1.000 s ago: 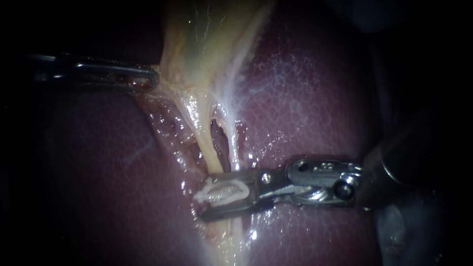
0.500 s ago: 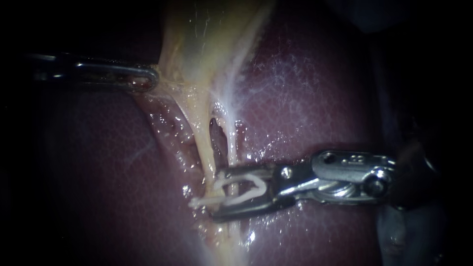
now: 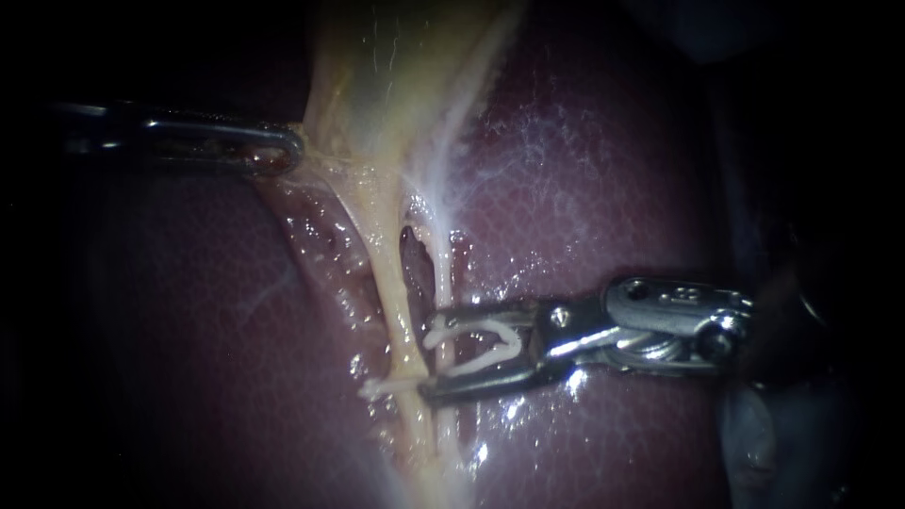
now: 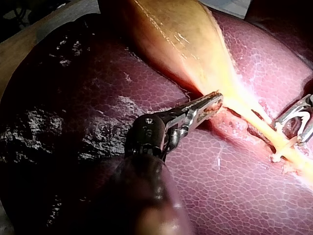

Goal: Clipping second clip left tube

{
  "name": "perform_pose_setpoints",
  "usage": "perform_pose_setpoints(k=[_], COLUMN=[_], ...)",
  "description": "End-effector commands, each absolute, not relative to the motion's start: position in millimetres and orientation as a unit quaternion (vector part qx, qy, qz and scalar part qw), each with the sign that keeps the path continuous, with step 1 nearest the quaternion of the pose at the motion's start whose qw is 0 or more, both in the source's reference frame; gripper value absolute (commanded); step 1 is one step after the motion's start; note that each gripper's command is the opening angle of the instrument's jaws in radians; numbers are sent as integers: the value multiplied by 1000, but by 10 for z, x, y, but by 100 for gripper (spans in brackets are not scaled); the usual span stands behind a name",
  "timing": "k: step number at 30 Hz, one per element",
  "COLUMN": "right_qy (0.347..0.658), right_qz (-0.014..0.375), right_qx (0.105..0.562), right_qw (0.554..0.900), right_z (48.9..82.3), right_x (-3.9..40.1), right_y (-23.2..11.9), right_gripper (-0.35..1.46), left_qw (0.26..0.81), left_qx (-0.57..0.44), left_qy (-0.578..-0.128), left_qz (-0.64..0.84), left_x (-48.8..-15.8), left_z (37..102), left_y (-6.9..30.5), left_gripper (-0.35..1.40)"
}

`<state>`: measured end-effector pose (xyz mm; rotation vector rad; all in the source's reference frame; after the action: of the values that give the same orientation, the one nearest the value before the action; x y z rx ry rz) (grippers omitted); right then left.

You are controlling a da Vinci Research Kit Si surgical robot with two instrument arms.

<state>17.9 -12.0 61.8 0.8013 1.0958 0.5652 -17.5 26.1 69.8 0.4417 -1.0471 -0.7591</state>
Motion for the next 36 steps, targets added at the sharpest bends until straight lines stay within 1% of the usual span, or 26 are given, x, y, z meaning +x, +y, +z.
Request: perform_pose_setpoints(k=[1, 5, 8, 13, 16, 20, 36], right_qy=[498, 494, 493, 494, 502, 511, 516], right_qz=[259, 269, 276, 279, 277, 270, 277], right_qx=[367, 379, 398, 431, 455, 477, 490], right_qw=[741, 734, 722, 701, 681, 663, 646], right_z=[625, 648, 658, 662, 660, 659, 654], right_x=[178, 176, 176, 181, 188, 194, 207], right_y=[-120, -117, -116, -117, -118, -118, -120], right_gripper=[47, 48, 48, 48, 46, 43, 45], left_qw=[775, 775, 775, 775, 775, 775, 776], left_qx=[204, 204, 204, 204, 204, 204, 204], left_qy=[-484, -484, -484, -484, -484, -484, -484], left_qz=[-351, -351, -351, -351, -351, -351, -351], left_x=[-175, -175, -175, -175, -175, -175, -175], left_z=[698, 698, 698, 698, 698, 698, 699], left_y=[261, 261, 261, 261, 261, 261, 260], left_gripper=[-35, -35, -35, -35, -35, -35, -35])
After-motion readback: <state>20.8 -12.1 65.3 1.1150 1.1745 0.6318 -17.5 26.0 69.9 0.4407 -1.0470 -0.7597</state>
